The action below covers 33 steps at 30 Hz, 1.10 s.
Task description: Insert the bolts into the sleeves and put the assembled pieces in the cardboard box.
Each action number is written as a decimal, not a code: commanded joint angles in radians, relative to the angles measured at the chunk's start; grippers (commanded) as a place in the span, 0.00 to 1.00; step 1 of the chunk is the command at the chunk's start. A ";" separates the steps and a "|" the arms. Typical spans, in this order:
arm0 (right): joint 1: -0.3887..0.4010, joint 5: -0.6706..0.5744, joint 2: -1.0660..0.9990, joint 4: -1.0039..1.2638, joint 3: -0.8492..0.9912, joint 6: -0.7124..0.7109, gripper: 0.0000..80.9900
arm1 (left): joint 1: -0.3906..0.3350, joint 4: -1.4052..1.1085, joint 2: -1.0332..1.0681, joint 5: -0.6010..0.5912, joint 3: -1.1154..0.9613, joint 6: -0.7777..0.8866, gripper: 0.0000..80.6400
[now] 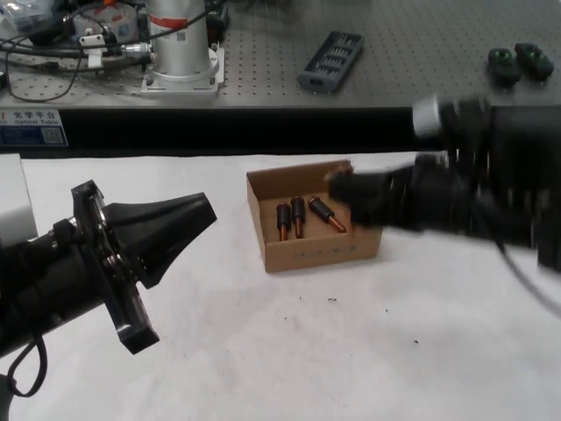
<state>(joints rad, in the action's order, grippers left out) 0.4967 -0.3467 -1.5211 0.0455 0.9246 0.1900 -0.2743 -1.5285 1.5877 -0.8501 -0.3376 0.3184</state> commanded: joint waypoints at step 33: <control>-0.101 0.114 -0.709 -0.666 0.846 -0.097 0.14 | 0.003 -0.025 -0.013 0.011 -0.001 -0.025 0.01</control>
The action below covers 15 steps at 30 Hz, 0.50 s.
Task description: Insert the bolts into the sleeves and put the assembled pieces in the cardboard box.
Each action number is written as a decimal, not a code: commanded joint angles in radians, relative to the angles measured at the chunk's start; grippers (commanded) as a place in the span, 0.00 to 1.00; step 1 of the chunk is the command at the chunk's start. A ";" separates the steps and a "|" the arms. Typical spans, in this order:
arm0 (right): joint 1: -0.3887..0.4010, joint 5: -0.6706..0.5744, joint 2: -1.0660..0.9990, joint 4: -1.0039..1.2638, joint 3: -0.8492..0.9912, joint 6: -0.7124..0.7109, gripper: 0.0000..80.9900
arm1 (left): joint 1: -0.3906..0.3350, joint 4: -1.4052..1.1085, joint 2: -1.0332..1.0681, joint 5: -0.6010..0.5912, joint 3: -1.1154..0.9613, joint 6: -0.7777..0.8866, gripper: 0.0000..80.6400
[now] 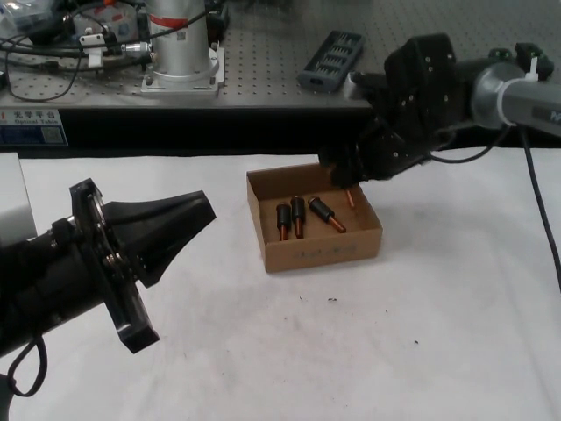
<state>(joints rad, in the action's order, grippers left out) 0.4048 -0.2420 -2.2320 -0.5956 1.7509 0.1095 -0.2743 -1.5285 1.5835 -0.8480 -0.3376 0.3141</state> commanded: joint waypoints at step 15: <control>0.041 -0.001 0.142 -0.157 0.024 -0.006 0.58 | 0.003 -0.025 -0.008 0.009 -0.001 -0.022 0.01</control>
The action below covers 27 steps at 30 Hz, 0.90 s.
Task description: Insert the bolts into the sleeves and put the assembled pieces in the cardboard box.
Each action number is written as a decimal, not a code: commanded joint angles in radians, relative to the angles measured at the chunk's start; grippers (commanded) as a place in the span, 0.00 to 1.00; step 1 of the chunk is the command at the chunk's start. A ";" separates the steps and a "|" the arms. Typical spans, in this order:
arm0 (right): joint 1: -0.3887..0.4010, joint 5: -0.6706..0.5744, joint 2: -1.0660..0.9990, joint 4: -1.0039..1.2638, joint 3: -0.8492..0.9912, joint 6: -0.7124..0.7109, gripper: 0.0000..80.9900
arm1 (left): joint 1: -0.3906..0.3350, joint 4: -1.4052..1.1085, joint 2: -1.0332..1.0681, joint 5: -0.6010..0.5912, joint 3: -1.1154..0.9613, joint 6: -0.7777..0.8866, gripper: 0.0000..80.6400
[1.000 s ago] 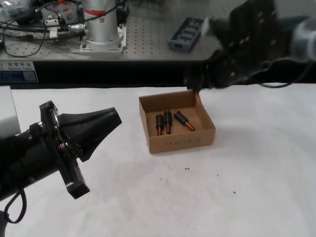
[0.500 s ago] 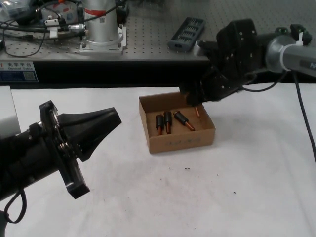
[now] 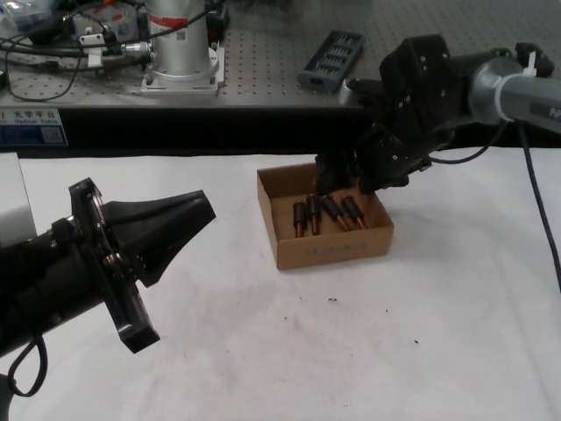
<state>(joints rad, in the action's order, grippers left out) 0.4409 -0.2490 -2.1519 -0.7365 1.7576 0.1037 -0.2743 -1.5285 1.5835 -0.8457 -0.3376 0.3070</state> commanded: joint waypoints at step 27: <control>0.104 0.528 1.239 0.520 -1.048 -0.073 0.08 | 0.122 1.301 -0.786 0.736 0.105 -0.516 0.01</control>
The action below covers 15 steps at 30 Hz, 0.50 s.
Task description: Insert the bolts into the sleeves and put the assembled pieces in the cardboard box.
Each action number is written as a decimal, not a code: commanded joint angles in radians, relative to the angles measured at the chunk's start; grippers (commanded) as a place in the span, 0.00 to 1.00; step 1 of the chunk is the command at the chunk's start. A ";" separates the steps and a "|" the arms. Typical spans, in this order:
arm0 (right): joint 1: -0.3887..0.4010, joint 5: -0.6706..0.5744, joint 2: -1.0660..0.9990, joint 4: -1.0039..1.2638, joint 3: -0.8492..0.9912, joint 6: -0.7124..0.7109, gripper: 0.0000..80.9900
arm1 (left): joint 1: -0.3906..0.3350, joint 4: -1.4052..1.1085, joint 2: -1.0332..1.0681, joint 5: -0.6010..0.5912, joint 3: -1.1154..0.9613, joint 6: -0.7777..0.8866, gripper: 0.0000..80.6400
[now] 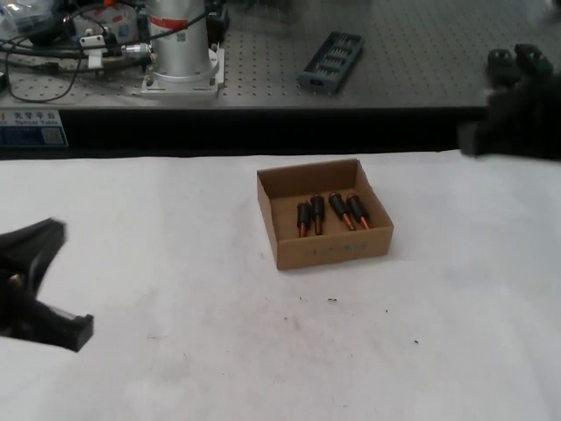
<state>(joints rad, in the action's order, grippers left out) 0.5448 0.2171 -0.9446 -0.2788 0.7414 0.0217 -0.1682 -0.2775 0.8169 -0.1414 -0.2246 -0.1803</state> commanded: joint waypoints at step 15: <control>0.000 0.065 0.226 0.150 -0.372 0.009 0.08 | 0.018 0.066 -0.080 0.010 -0.008 -0.006 0.33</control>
<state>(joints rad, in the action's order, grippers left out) 0.5448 0.2585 -0.7283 -0.1531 0.3756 0.0212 -0.1545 -0.1955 0.7441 -0.1383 -0.2246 -0.1831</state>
